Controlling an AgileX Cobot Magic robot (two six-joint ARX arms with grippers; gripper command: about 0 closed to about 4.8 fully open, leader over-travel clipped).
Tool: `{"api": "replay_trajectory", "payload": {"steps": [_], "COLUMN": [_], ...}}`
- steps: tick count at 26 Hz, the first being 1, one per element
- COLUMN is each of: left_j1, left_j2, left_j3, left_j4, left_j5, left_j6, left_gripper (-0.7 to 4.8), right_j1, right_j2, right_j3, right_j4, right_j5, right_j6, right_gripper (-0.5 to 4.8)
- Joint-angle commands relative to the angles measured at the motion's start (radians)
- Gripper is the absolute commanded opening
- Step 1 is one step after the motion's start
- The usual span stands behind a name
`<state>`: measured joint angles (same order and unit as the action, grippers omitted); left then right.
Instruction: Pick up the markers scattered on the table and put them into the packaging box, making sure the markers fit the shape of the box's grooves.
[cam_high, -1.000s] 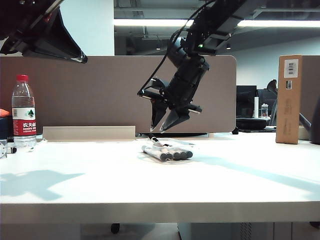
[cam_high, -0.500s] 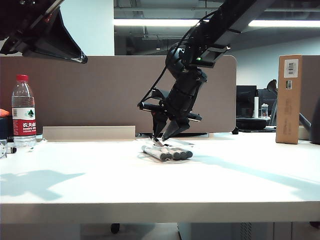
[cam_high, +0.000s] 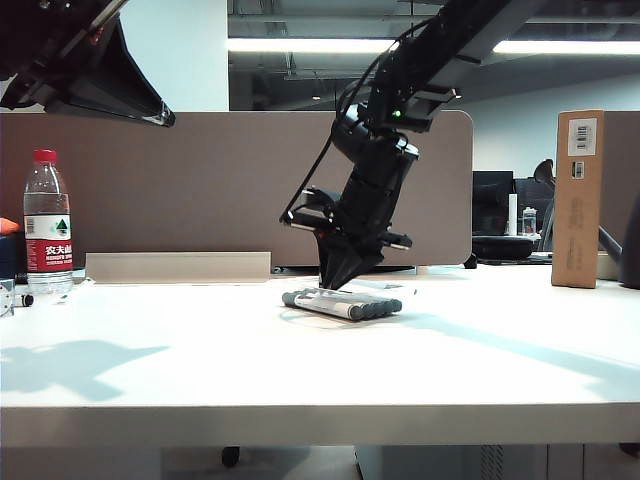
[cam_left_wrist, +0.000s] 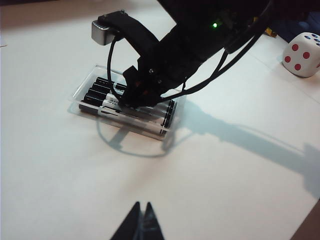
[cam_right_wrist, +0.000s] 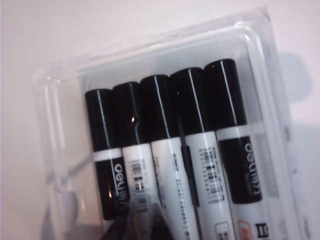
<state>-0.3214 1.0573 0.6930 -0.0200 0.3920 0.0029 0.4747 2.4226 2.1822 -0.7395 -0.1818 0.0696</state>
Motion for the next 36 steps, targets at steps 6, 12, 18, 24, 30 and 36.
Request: {"api": "replay_trajectory", "payload": {"steps": [6,12,18,24,30,36], "left_j1": [-0.001,-0.001,-0.001,-0.001,0.000,-0.001], "left_j2": [-0.002,-0.003,-0.013,-0.094,-0.249,-0.492], "left_j3": [0.003,0.003,0.003,0.003,0.002,-0.042], "left_j4": [-0.027,-0.029,-0.028,-0.058,-0.089,-0.167], "left_j5": [0.001,0.012,0.007,-0.067,-0.119,-0.111], "left_j6": [-0.004,-0.022,-0.042,-0.043,-0.040,-0.034], "left_gripper": [-0.04,-0.04,-0.04,-0.04,-0.04,-0.04], "right_j1": [0.002,0.003,0.005,0.005,0.039,0.108], "right_j2": [-0.018,-0.046,-0.141,-0.246,-0.366,-0.545], "right_j3": [0.158,0.180,0.178,0.178,0.176,0.130], "right_j4": [-0.058,-0.209,-0.267,-0.293,-0.338,-0.379], "right_j5": [-0.003,-0.002,0.000,-0.003,-0.033,-0.019], "right_j6": [0.009,-0.014,-0.018,-0.027,-0.052,-0.051], "right_gripper": [0.53,-0.06,-0.06,-0.06,-0.06,-0.06]}}
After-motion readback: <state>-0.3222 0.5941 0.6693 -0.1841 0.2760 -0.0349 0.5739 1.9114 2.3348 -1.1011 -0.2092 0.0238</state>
